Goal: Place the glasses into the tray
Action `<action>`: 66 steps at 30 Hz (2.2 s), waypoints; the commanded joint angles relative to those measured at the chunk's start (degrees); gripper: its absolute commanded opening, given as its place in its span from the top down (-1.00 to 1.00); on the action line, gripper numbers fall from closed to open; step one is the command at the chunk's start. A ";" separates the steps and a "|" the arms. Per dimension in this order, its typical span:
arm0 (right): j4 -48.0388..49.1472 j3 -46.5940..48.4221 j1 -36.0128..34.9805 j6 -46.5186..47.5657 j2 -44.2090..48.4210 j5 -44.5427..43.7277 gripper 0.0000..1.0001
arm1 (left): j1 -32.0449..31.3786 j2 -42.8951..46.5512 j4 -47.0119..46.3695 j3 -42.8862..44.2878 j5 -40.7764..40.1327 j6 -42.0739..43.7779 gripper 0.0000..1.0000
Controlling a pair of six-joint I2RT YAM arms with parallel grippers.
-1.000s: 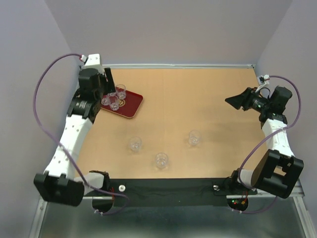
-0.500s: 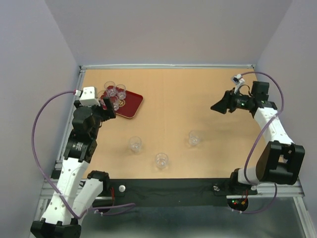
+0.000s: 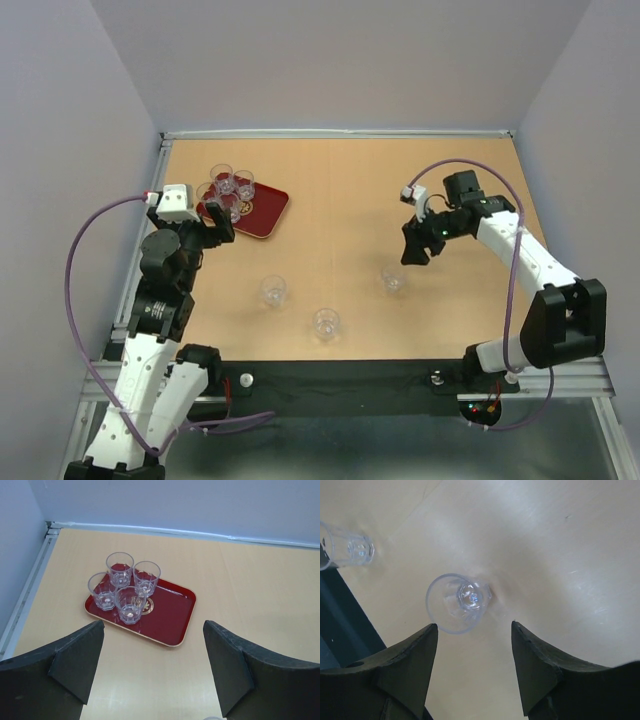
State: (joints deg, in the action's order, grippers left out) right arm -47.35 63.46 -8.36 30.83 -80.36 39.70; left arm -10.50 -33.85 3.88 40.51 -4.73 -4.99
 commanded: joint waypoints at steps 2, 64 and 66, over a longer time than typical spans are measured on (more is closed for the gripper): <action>-2.31 -2.02 -6.14 1.43 -0.15 -6.21 -0.30 | -0.13 1.15 -3.53 -0.26 -0.01 0.25 -0.83; 13.78 20.56 -22.93 -24.41 -10.79 -38.56 0.99 | -28.43 -44.28 -18.31 15.90 9.05 -40.18 -0.47; 13.95 20.39 -22.93 -24.59 -10.61 -39.17 0.99 | -29.57 -46.91 -15.67 18.71 6.93 -40.01 -0.40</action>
State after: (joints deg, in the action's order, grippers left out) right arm -36.77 81.30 -30.74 7.79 -91.98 2.66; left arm -37.98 -77.91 -15.59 53.25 9.82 -43.86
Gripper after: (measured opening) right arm 0.057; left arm 0.710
